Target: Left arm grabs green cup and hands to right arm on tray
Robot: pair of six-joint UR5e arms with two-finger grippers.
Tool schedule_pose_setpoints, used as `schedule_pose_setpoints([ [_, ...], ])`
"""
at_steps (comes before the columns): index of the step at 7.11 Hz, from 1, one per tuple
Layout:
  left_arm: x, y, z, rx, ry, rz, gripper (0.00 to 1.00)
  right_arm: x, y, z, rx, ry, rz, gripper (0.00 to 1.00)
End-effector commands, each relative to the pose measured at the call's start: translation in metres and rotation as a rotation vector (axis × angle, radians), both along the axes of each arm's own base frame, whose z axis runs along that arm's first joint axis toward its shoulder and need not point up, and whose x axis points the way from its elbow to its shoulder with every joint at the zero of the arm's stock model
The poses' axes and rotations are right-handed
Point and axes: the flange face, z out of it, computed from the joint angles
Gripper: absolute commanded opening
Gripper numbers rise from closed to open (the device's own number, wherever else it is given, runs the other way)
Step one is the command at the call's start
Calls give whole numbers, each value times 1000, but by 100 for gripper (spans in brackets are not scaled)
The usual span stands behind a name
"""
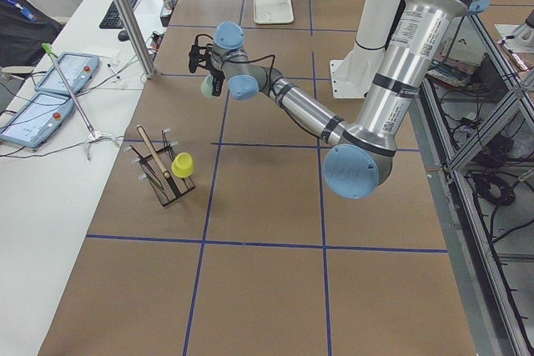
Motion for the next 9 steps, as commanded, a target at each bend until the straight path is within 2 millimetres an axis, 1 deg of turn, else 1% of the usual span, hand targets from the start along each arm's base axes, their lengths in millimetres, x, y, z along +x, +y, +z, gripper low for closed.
schedule_pose_setpoints([
  [1,16,40,1,-91,225,-5,43,-75,14,-84,-50,-299,64,100],
  [2,21,58,1,-96,313,17,43,-100,30,-106,-51,-403,35,100],
  [3,30,73,-8,-145,392,35,43,-118,47,-119,-65,-489,7,100],
  [4,54,93,-15,-131,477,34,42,-127,64,-133,-78,-587,1,100],
  [5,83,117,-23,-153,560,27,43,-150,83,-146,-101,-710,15,100],
  [6,111,141,-33,-150,614,58,42,-195,113,-162,-101,-847,-3,100],
  [7,125,154,-45,-136,660,83,42,-226,139,-174,-80,-943,-17,100],
  [8,137,167,-66,-106,718,134,42,-232,145,-181,-112,-978,-21,100],
  [9,151,181,-85,-87,760,184,42,-238,144,-208,-140,-1045,-44,100],
])
